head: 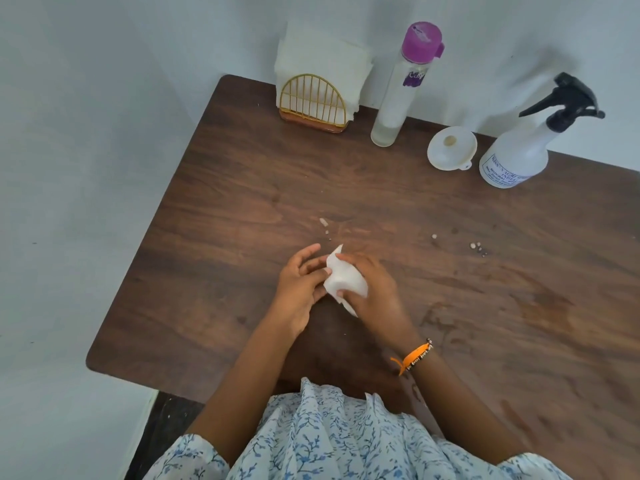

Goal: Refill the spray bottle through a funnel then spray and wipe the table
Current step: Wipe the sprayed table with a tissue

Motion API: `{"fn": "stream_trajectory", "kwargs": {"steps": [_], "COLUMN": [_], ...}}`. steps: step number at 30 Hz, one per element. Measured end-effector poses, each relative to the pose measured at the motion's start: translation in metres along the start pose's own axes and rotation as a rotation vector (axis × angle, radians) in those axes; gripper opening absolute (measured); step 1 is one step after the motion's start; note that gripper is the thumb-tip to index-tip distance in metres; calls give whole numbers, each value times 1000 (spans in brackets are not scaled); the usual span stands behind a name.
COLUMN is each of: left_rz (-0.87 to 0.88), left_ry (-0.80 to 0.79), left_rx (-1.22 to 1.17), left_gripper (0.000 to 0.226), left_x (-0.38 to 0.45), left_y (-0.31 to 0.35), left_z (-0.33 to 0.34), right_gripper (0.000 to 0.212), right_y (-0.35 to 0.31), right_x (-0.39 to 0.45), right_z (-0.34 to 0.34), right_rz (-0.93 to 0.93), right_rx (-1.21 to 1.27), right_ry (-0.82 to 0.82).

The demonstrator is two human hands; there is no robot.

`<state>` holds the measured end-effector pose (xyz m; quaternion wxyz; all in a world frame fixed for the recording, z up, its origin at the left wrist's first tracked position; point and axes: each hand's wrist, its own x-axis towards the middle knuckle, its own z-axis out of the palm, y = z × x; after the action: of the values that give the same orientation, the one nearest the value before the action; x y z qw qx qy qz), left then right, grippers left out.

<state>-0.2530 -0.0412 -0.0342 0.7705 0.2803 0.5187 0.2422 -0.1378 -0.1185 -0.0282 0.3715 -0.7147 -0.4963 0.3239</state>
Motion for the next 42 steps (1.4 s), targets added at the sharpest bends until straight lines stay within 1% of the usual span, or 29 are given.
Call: {"fn": "stream_trajectory", "kwargs": {"steps": [2,3,5,7,8,9,10,11,12,14,17,20,22,23,24,26,27,28,30,31,33,35,38,40,42], "left_rz": [29,38,20,23,54,90,127,160,179,168,133,126,108,96,82,60,59,67,101,116,139,162,197,217,226], "left_ry": [-73,-143,-310,-425,-432,-400,-334,-255,-186,-103,-36,34,111,131,133,93,75,75,123,149,181,209,242,264,284], "left_rx": [86,130,159,183,229,282,319,330,320,266,216,211,215,219,211,126,81,72,137,165,184,191,187,183,169], "left_gripper": [32,29,31,45,51,54,52,47,41,29,17,17,21,22,20,13,12,12,14,13,12,13,15,15,16], "left_x": [-2,-4,-7,-8,-9,-9,-8,-7,-5,-1,5,12,16,17,18,17,16,16,16,17,17,17,19,21,23], "left_y": [3,4,5,2,0,-2,-3,-5,-6,-8,-6,0,1,1,1,-1,-1,-2,-2,-2,0,2,4,5,6], "left_z": [0,-1,-3,-3,-1,1,4,7,8,8,5,5,5,6,6,6,5,4,-1,-4,-9,-12,-13,-12,-12], "right_gripper": [32,26,25,25,24,21,20,20,21,22,23,21,22,23,26,30,28,27,36,39,37,32,27,29,36], "right_y": [-3,-5,-7,-9,-10,-11,-11,-11,-11,-12,-11,-4,1,2,3,5,6,6,5,6,8,11,17,21,23], "right_x": [4,6,10,15,16,18,19,20,20,20,21,24,29,32,37,51,60,70,90,100,116,124,125,118,106], "right_z": [-4,-5,-6,-6,-5,-4,-2,-2,-1,-4,-11,-18,-22,-23,-22,-17,-13,-9,-3,1,9,19,36,43,44], "right_rz": [27,77,227,383,448,500,531,530,502,393,269,240,263,278,280,226,189,158,118,98,75,32,-80,-144,-198], "right_rx": [39,77,238,453,540,602,625,596,531,398,299,325,352,352,306,96,20,-10,2,-17,-127,-283,-506,-608,-623], "right_ry": [96,121,140,168,187,206,224,238,244,203,52,-97,-194,-228,-225,-82,16,116,265,305,309,231,15,-98,-163]}}
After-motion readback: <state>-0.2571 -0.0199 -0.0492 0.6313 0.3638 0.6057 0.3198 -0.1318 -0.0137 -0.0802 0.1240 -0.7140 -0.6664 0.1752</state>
